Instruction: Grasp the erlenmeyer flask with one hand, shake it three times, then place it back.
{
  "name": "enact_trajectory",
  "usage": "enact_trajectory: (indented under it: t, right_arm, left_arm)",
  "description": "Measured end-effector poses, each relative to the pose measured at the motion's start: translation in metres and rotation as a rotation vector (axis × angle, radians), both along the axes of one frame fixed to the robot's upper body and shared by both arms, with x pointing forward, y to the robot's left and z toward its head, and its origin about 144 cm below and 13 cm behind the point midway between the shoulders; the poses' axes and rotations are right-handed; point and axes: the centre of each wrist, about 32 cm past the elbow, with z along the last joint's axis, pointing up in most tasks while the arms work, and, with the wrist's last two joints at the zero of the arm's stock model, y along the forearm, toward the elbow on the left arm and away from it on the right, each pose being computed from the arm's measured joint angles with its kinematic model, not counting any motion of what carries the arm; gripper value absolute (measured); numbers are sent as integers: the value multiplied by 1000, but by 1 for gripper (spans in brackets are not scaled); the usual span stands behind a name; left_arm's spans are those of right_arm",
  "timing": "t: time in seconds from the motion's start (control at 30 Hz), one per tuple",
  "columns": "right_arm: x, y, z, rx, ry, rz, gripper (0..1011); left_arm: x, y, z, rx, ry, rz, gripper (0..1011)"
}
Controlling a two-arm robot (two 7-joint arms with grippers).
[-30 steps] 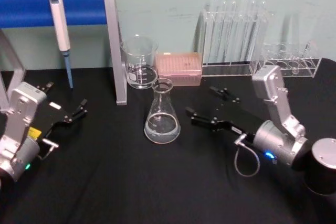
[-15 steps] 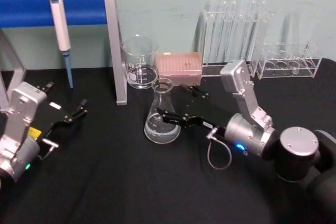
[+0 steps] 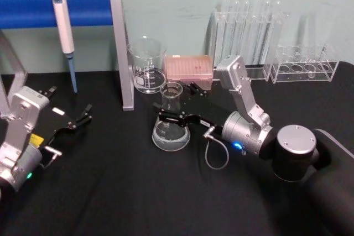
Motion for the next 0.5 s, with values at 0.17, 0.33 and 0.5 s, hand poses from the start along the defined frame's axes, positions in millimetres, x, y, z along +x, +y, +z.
enact_trajectory:
  t: [0.17,0.33,0.5]
  right_arm:
    - [4,4,0,-1,2,5,1000]
    - [6,4,0,-8,-2,7,1000]
    - [6,4,0,-8,-3,7,1000]
  left_arm:
    - [0,0,0,0,0,0,1001]
    - [0,0,0,0,0,0,1001]
    - [0,0,0,0,0,0,1001]
